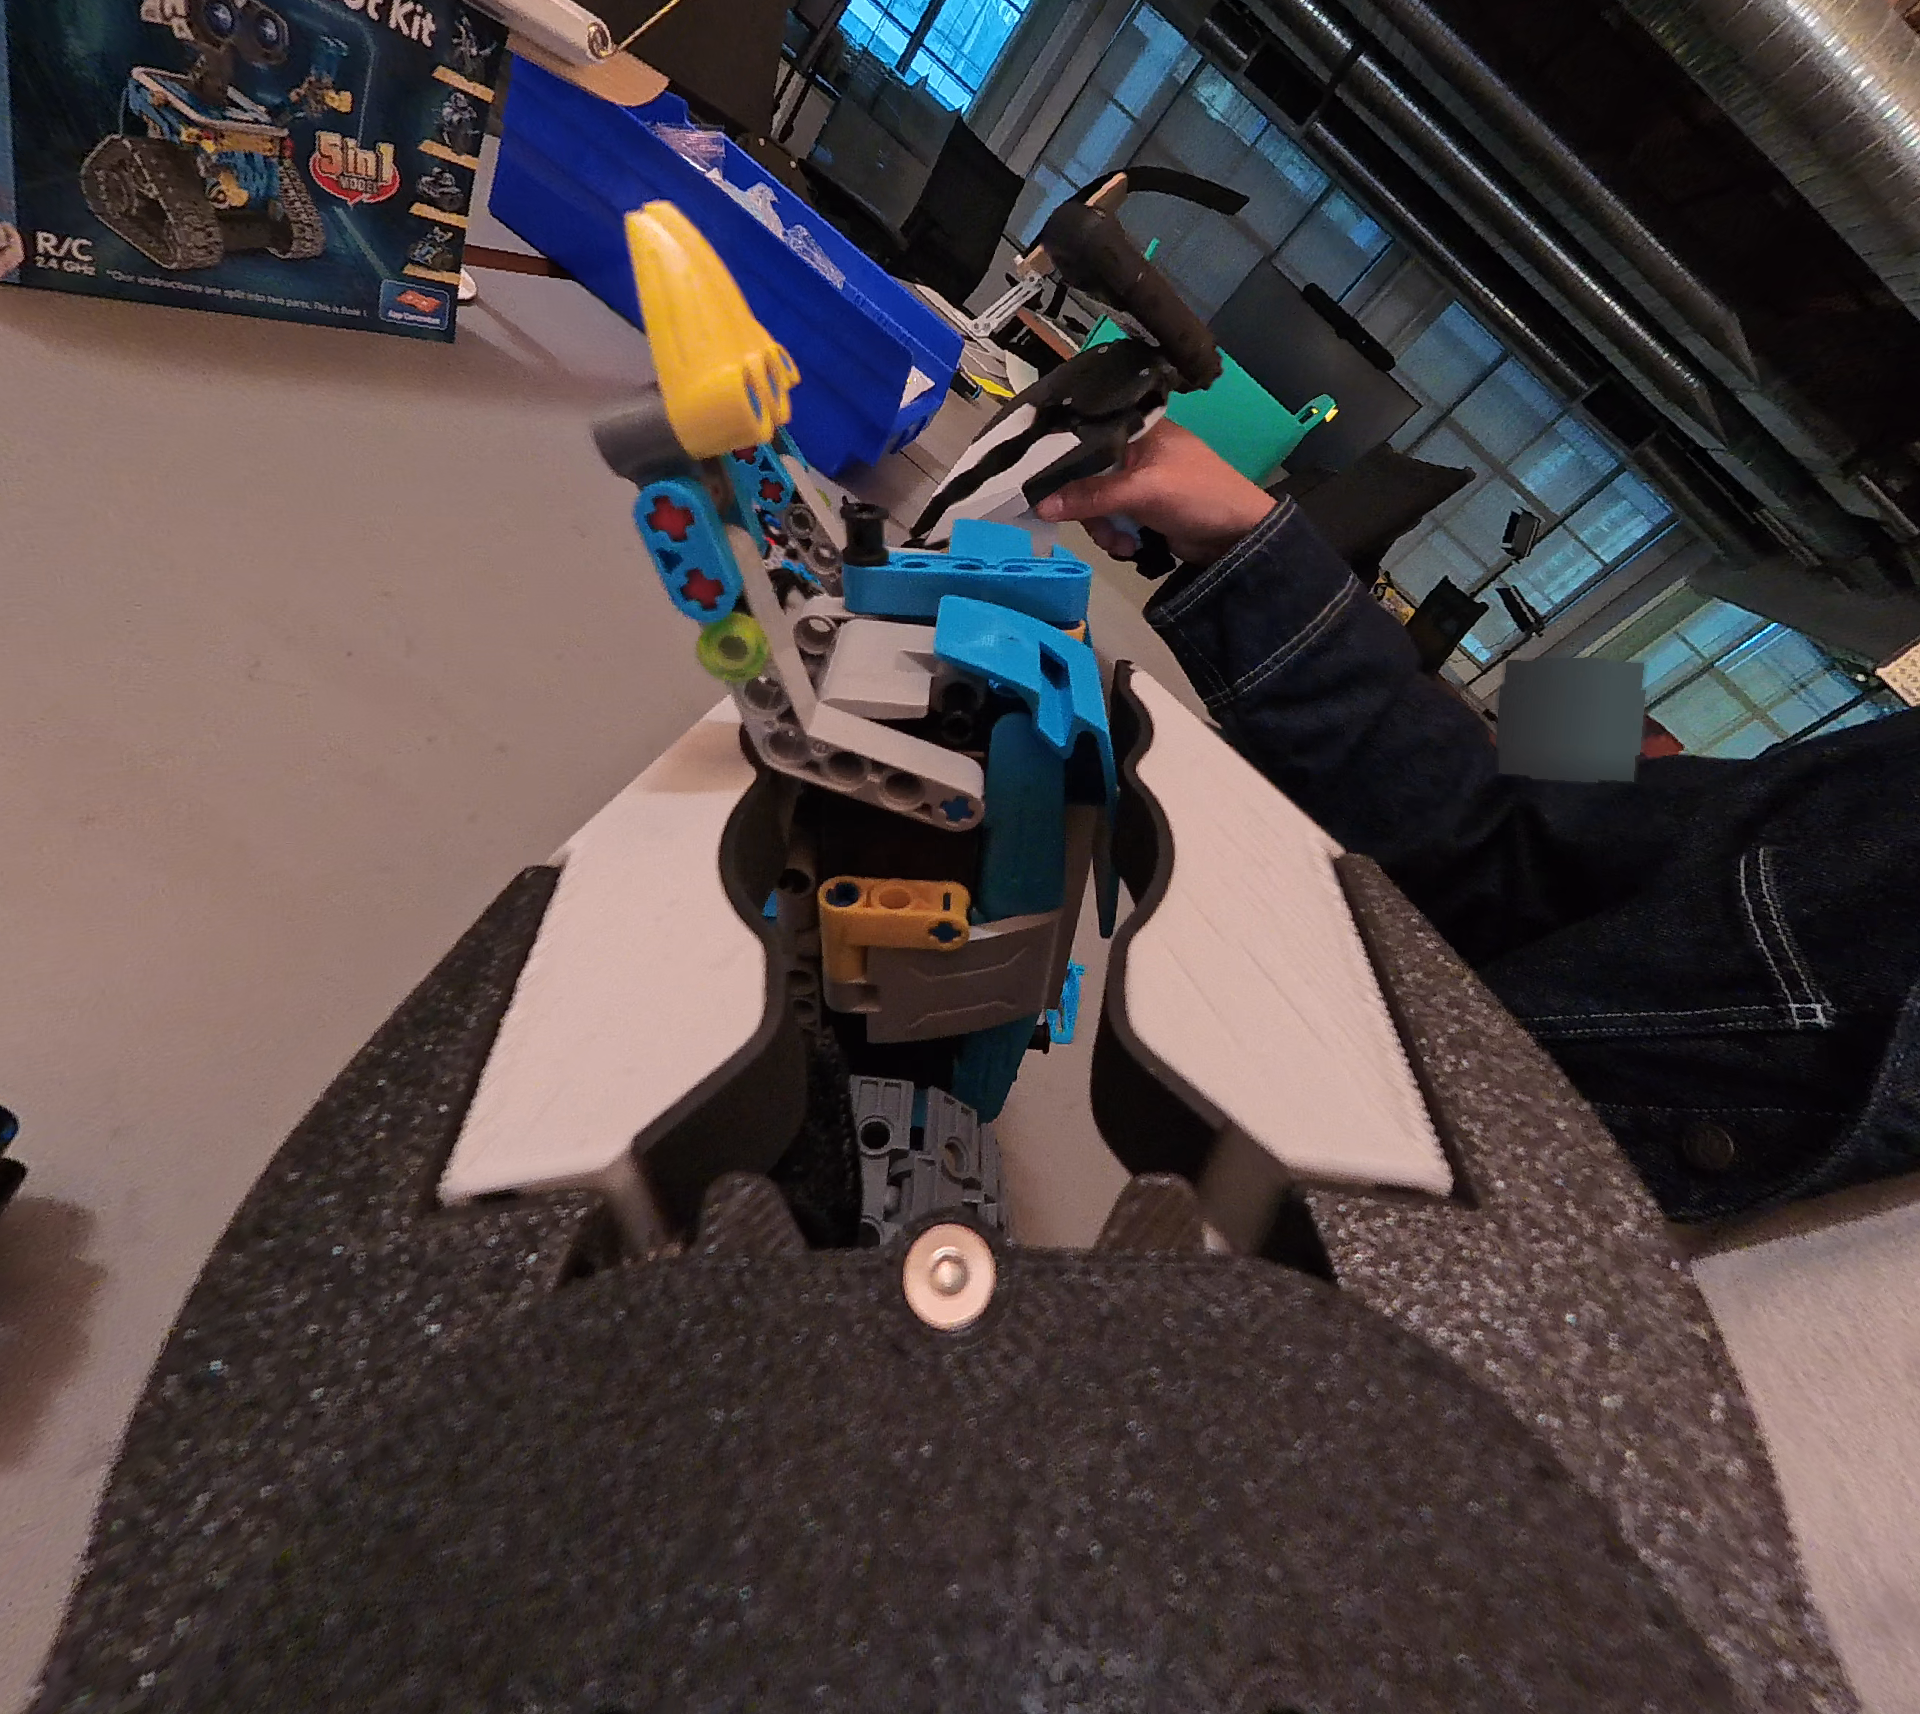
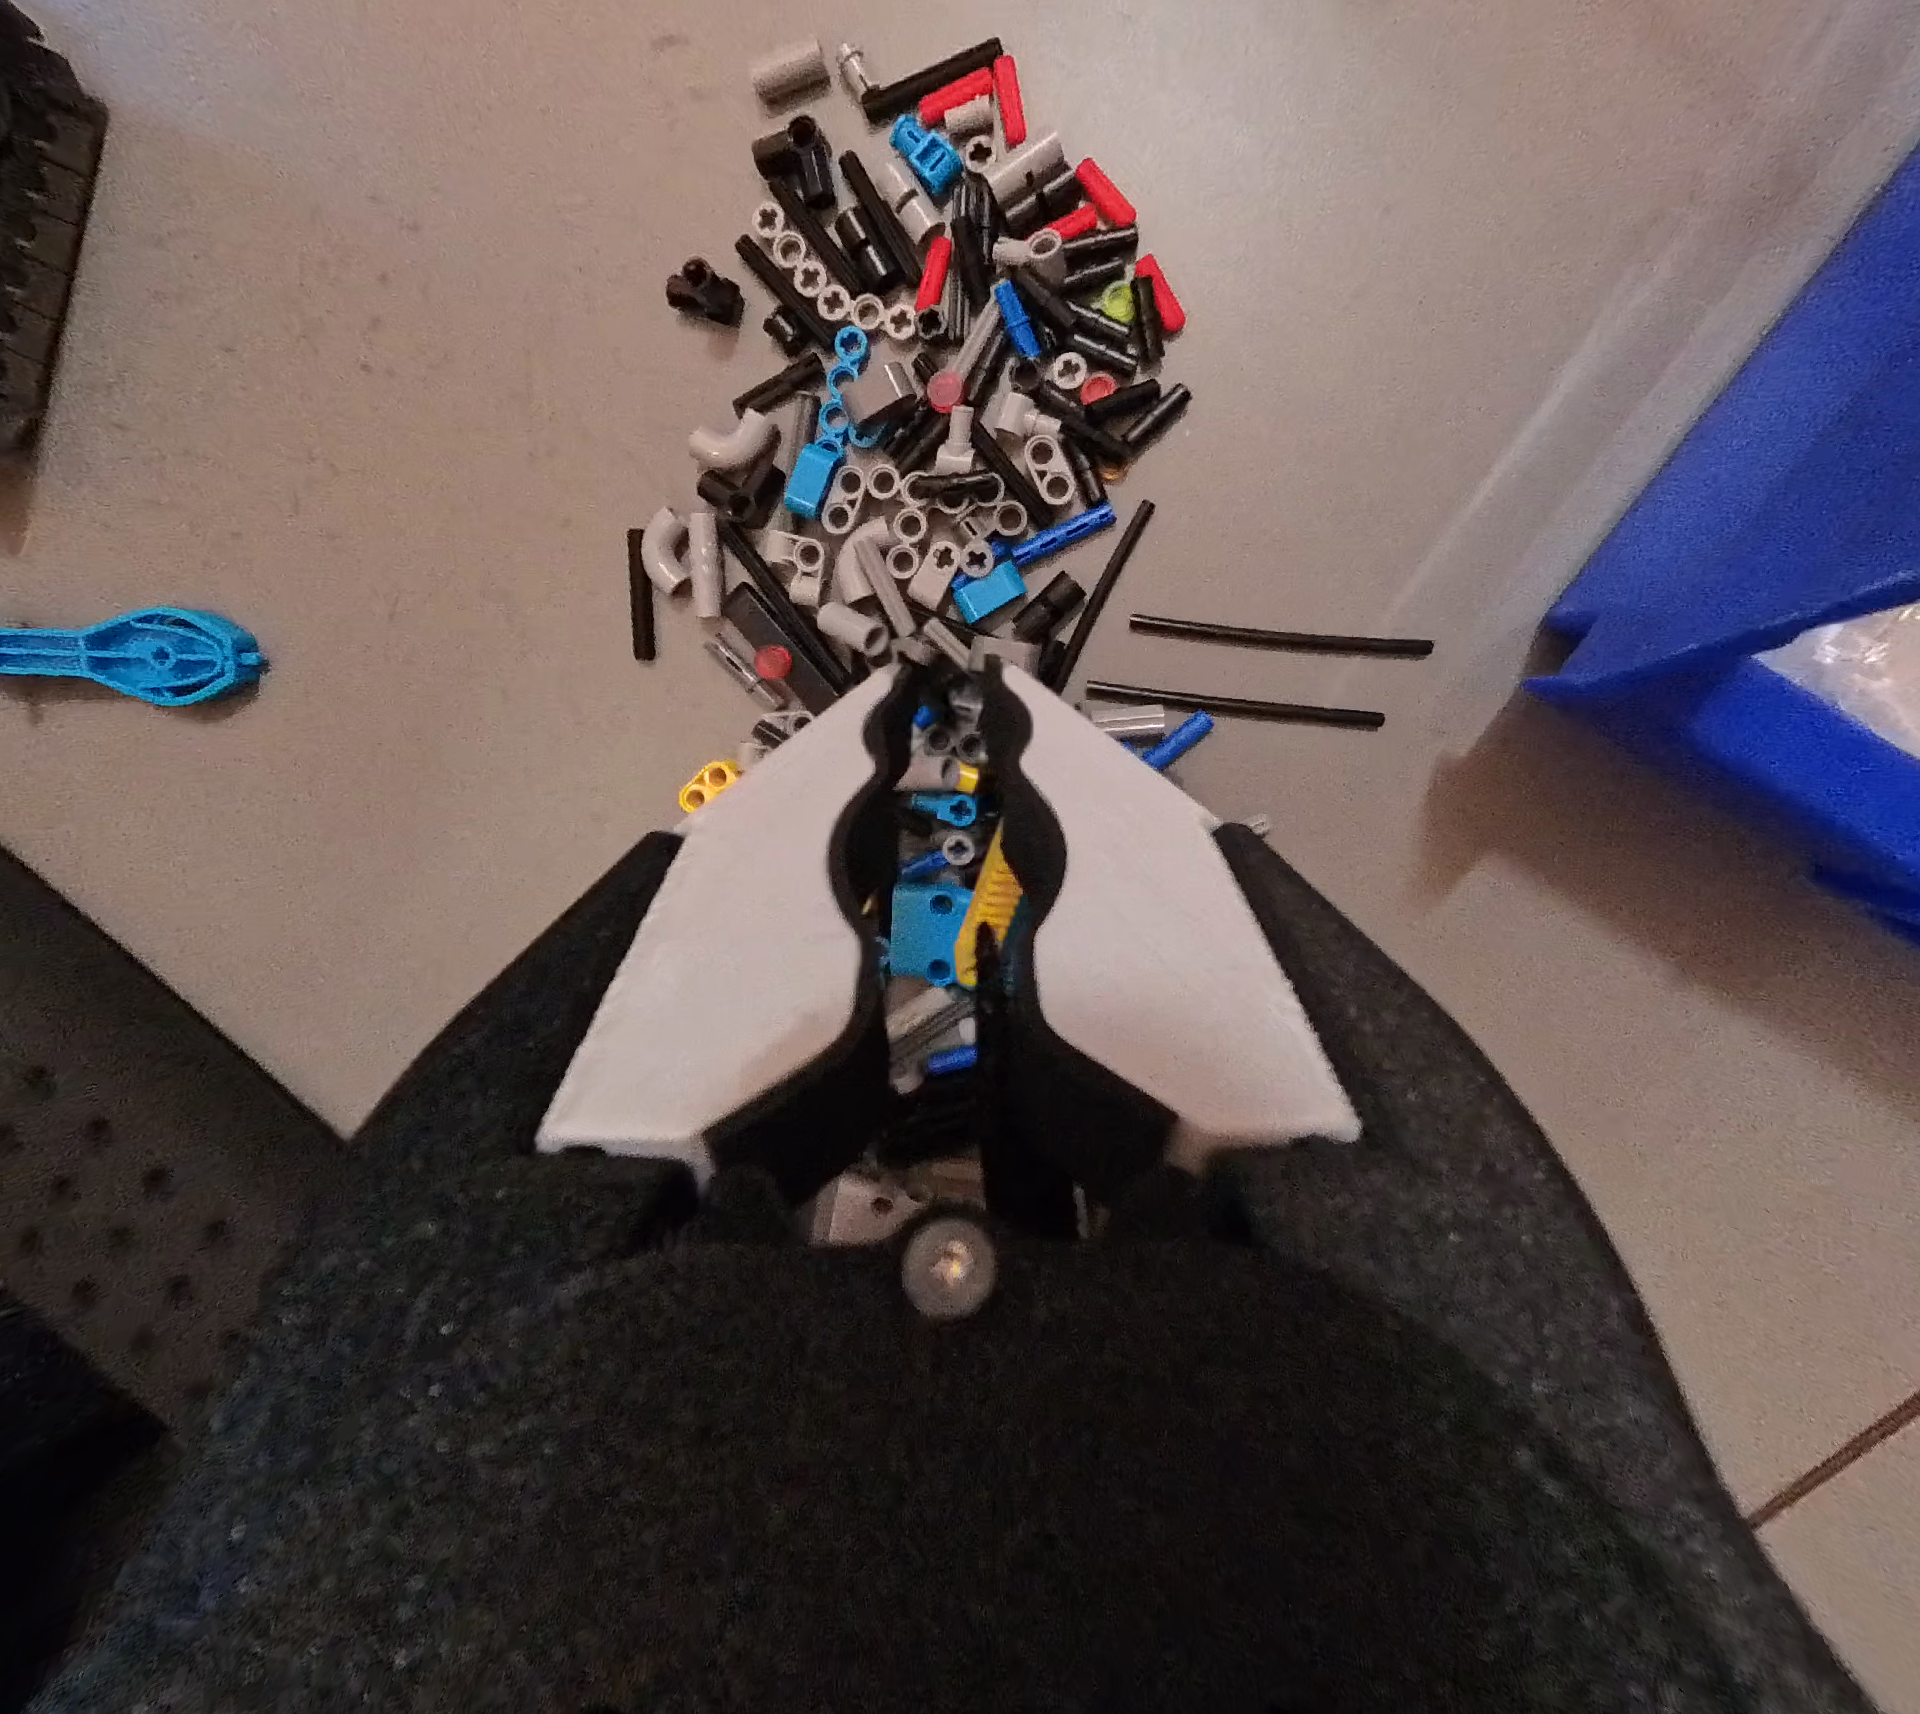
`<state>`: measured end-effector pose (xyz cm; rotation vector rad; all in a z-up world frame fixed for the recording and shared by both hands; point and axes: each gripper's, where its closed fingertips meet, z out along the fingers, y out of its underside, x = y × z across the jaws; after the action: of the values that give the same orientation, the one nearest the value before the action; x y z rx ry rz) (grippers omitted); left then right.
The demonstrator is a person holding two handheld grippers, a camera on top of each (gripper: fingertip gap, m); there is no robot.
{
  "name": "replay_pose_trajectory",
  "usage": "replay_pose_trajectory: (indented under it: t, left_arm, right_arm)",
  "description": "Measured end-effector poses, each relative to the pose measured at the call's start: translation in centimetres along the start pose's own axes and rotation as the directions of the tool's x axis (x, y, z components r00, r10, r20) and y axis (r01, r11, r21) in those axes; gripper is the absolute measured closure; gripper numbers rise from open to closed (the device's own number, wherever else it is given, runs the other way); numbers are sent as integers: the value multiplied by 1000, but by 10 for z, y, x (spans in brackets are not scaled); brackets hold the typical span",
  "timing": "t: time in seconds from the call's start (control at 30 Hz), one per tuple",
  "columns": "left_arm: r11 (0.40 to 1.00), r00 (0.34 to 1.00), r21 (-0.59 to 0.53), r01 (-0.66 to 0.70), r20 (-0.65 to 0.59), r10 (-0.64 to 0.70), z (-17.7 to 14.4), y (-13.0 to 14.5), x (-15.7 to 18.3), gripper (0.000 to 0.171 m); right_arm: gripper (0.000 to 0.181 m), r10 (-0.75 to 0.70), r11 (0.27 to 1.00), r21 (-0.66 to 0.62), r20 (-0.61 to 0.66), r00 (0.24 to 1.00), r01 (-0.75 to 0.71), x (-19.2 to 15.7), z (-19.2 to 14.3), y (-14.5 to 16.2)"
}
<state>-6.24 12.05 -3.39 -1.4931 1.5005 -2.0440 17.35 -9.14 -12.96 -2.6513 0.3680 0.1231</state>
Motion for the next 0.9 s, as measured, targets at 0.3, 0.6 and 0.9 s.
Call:
replay_pose_trajectory:
  t: [0.3, 0.6, 0.9]
  left_arm:
    - [999, 999, -8, -53, 11, 54, 0, 2, 4, 111]
    - [999, 999, 2, -41, -4, 41, -1, 2, 5, 111]
    - [1000, 999, -3, -25, -30, 25, -2, 4, 6, 110]
  right_arm:
    - [165, -178, 921, 369, 107, 978, 127, -84, -39, -97]
    - [163, -535, 797, 520, 369, 760, 309, -286, -8, -199]
    - [177, -476, 877, 380, 598, 645, 294, -304, 22, -192]
